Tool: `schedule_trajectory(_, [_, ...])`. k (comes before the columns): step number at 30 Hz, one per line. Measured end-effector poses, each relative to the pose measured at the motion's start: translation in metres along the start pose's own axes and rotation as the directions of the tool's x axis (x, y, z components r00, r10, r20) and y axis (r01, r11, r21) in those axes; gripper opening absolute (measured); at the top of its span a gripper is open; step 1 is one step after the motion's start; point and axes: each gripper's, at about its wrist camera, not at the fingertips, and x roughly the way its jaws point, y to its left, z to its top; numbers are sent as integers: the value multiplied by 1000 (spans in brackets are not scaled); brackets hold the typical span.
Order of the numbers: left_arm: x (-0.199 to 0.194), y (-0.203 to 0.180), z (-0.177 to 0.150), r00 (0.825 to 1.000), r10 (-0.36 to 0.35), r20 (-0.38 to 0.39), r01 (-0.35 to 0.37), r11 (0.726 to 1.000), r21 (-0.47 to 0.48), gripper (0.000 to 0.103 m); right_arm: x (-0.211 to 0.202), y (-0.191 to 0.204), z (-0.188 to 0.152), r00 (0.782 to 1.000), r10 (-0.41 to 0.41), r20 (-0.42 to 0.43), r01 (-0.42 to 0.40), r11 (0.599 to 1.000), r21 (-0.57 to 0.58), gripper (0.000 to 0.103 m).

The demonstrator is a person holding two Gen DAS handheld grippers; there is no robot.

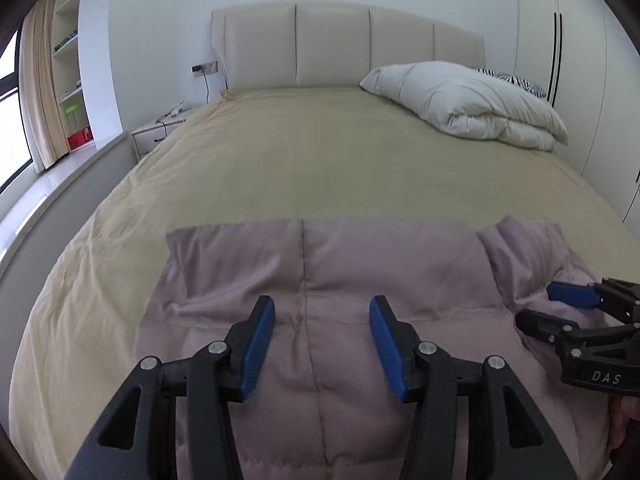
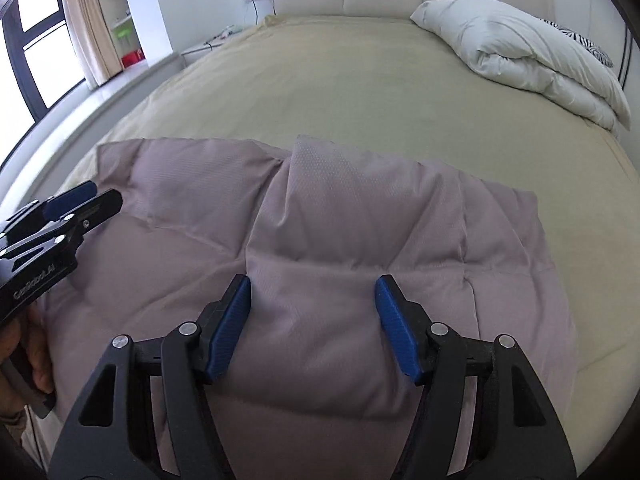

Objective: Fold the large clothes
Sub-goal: 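Lift the hem and fold it up toward the hood with both grippers, release, then press and smooth the folded coat flat with both grippers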

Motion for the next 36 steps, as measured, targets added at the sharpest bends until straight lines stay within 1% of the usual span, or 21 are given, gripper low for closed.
schedule_trajectory(1, [9, 1, 1, 1000, 9, -11, -9, 1000, 0, 53, 15, -1, 7, 1000, -3, -13, 3, 1000, 5, 63])
schedule_trajectory(3, [26, 4, 4, 999, 21, -40, -21, 1000, -11, 53, 33, -3, 14, 1000, 8, -24, -7, 1000, 24, 63])
schedule_trajectory(5, [38, 8, 7, 998, 32, -52, -34, 999, -23, 53, 48, -5, 22, 1000, 12, -24, -11, 999, 40, 63])
schedule_trajectory(8, [55, 15, 7, 996, 21, -90, -26, 998, -55, 54, 70, -8, 36, 1000, 6, -28, -5, 999, 50, 63])
schedule_trajectory(10, [62, 21, 4, 995, 7, -101, -15, 997, -79, 54, 84, -5, 43, 999, 22, -42, -19, 998, 56, 63])
schedule_trajectory(12, [66, 23, 2, 995, 2, -104, -12, 996, -90, 54, 90, -6, 43, 999, 30, -33, -28, 998, 59, 63])
schedule_trajectory(15, [68, 20, 1, 994, 16, -106, -25, 996, -84, 54, 100, -12, 39, 999, 33, -16, -32, 998, 58, 63])
schedule_trajectory(18, [71, 20, -1, 994, 22, -108, -31, 996, -84, 54, 104, -12, 35, 1000, 21, -12, -21, 999, 44, 63])
schedule_trajectory(19, [73, 19, 0, 993, 23, -112, -32, 996, -84, 54, 102, -17, 29, 1000, 23, -11, -22, 999, 45, 64])
schedule_trajectory(24, [80, 16, 0, 992, 40, -121, -49, 996, -72, 54, 106, -27, 22, 999, 42, 2, -43, 997, 60, 64])
schedule_trajectory(30, [83, 13, 0, 990, 60, -124, -68, 996, -62, 54, 102, -29, 13, 1000, 24, 18, -25, 998, 51, 64])
schedule_trajectory(34, [79, 14, 3, 989, 48, -137, -58, 996, -68, 54, 100, -27, 11, 999, 18, 32, -20, 999, 49, 64])
schedule_trajectory(36, [64, 10, 5, 988, 62, -139, -70, 996, -59, 53, 92, -32, 10, 998, 46, 35, -48, 997, 65, 65])
